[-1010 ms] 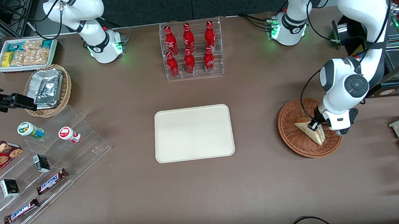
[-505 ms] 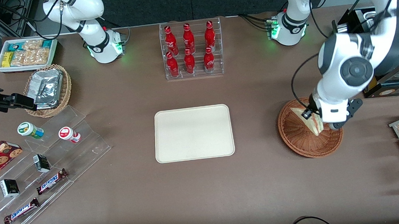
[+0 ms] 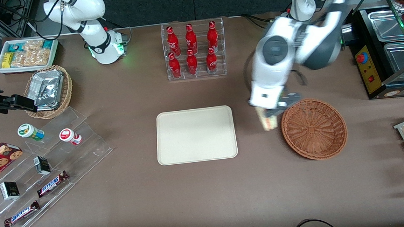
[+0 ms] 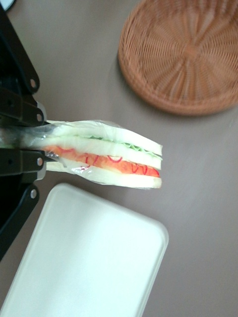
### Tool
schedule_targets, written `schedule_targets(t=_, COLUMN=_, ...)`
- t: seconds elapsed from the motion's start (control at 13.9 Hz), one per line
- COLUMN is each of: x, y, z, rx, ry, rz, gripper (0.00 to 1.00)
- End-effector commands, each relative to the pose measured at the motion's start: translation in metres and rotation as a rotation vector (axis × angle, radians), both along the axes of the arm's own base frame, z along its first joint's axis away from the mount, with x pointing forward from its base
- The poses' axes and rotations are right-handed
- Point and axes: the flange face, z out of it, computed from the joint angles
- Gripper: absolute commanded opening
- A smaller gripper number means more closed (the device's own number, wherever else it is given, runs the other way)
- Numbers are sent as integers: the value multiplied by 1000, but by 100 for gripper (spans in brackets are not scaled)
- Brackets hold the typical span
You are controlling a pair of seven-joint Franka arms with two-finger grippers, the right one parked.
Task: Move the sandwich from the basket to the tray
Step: 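Carry the held sandwich over the cream tray and lower it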
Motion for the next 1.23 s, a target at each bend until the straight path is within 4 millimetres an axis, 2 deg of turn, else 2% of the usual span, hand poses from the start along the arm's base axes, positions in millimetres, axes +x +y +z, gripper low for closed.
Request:
schedule_targets(t=0.0, x=-10, y=-66, z=-28, rx=-20, ry=6, rz=-84, gripper=0)
schedule_targets(t=0.07, x=-16, y=-90, z=-40, rx=-37, ry=-18, rz=-120, gripper=0)
schedule_targets(t=0.22, x=-21, y=-116, z=-72, rx=-64, ry=-37, rz=-170, gripper=0)
schedule_targets(t=0.36, x=-41, y=-150, z=-117, rx=-74, ry=-46, rz=-229, gripper=0)
schedule_targets(t=0.51, x=-30, y=-162, z=-143, rx=-94, ry=-74, rz=-231, gripper=0)
schedule_targets(t=0.65, x=-27, y=-164, z=-164, rx=-69, ry=-73, rz=-239, gripper=0)
schedule_targets(t=1.01, x=-25, y=-167, z=-184, rx=-82, ry=-86, rz=-244, gripper=0)
schedule_targets(t=1.15, x=-24, y=-167, z=-182, rx=-84, ry=-87, rz=-243, gripper=0)
